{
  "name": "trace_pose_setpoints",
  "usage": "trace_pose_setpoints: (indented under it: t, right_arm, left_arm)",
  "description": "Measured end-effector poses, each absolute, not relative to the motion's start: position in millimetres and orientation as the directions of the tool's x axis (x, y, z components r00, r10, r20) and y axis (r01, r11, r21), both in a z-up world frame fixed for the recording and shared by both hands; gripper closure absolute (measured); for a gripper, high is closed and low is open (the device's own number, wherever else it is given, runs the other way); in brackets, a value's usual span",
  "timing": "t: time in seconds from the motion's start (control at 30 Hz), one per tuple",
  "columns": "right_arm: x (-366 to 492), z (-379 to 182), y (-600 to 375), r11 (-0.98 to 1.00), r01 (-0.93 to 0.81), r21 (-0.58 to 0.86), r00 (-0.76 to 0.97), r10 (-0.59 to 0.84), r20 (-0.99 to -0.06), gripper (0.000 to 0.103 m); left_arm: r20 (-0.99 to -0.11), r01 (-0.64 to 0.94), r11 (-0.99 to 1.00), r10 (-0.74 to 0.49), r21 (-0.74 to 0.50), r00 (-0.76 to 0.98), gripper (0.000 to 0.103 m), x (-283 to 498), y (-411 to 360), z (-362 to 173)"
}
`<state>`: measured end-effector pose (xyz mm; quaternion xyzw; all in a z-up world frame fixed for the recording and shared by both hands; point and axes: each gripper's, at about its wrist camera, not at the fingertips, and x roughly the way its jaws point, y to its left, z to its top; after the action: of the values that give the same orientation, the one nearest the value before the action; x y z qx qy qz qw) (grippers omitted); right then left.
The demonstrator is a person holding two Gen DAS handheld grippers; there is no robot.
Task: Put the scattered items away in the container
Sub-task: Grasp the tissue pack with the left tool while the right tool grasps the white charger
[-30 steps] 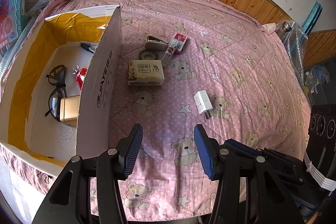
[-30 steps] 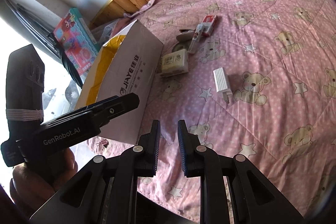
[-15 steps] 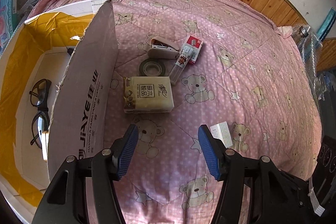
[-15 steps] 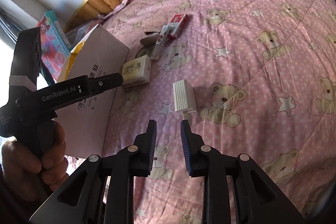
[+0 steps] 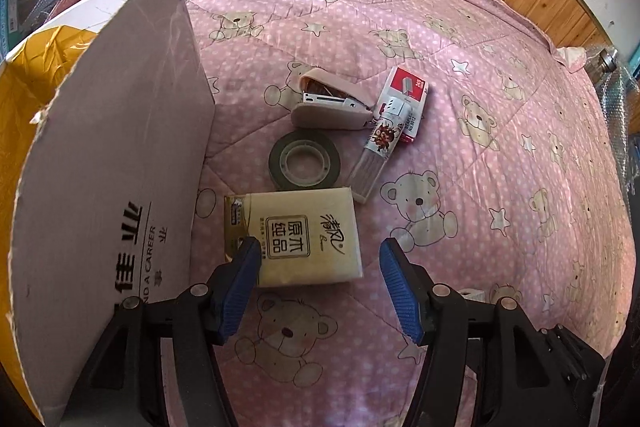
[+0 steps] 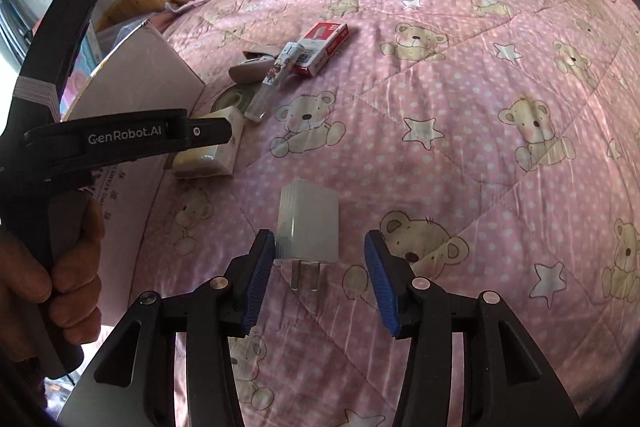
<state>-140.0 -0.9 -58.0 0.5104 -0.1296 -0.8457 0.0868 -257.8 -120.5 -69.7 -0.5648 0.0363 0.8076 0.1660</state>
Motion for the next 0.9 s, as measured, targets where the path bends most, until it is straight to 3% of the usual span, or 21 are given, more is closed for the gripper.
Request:
trace_pose_setpoints:
  t: [0.3,0.4,0.5,0.63,0.73,0.9]
  right_arm:
    - [-154,-64,-12,-0.968,0.054,0.246,-0.468,-0.242,-0.85,0.052]
    - [-155,-65,-14,-0.97,0.066,0.233,-0.474,-0.236,-0.848,0.055]
    - [-155,-66,-13,-0.972,0.059,0.227,-0.482,-0.227,-0.846,0.069]
    - [-154,-64,-12,-0.97,0.058,0.237,-0.479,-0.235,-0.846,0.069]
    - [-151,-60,-9,-0.967,0.055,0.247,-0.49,-0.242,-0.838,0.07]
    - [-148,-60,-8,-0.964,0.047,0.262,-0.494,-0.251,-0.832,0.07]
  left_arm:
    - [-0.913,-0.347,-0.935,0.208,-0.079,-0.352,0.035,-270,-111,-75]
    - [-0.916,-0.353,-0.93,0.23,-0.107,-0.328,0.035,-265,-116,-70]
    - [-0.919,-0.378,-0.923,0.207,-0.07,-0.335,0.035,-258,-117,-73]
    - [-0.917,-0.354,-0.934,0.185,-0.052,-0.354,0.025,-265,-115,-77]
    - [-0.913,-0.348,-0.937,0.147,-0.006,-0.38,0.024,-270,-111,-83]
    - [-0.903,-0.356,-0.934,0.173,-0.024,-0.393,0.046,-269,-126,-78]
